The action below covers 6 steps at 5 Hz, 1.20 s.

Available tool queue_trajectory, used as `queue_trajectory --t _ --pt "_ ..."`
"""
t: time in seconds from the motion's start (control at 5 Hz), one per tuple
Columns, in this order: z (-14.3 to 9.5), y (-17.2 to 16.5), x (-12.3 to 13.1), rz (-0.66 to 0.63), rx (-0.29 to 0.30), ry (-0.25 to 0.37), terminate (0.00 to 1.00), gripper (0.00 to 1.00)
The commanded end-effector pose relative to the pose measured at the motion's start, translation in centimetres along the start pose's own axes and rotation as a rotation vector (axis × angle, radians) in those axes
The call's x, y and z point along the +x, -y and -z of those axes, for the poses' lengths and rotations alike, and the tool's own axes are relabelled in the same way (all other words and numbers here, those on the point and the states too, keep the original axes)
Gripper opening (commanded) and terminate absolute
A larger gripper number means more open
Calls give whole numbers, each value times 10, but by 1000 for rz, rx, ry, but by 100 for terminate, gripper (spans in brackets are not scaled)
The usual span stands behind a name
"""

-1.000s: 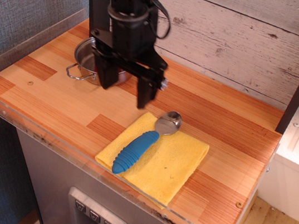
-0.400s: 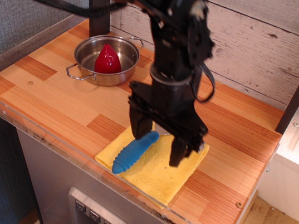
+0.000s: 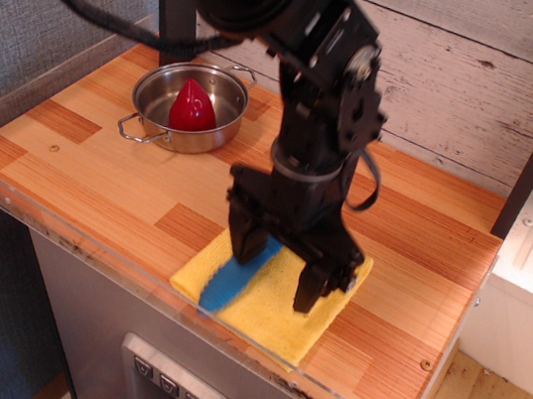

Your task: Move the spoon to the table's left edge.

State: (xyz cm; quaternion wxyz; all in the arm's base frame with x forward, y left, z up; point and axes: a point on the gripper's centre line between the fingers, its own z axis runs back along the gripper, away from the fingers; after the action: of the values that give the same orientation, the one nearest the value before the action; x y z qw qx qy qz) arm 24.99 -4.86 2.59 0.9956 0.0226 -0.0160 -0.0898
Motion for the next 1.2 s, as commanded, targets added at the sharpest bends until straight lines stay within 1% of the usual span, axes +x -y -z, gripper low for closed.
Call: queue_trajectory --t 0.0,0.2,0.4,0.8,1.0 --pt "-26 -4 0 12 -15 83 0 100" --pt "-36 -2 -1 28 -26 116 0 100" --pt "-33 -5 -1 17 -22 107 0 100" --pt "-13 -17 0 -8 -3 60 0 100" --pt "-7 -19 0 -14 0 46 0 100"
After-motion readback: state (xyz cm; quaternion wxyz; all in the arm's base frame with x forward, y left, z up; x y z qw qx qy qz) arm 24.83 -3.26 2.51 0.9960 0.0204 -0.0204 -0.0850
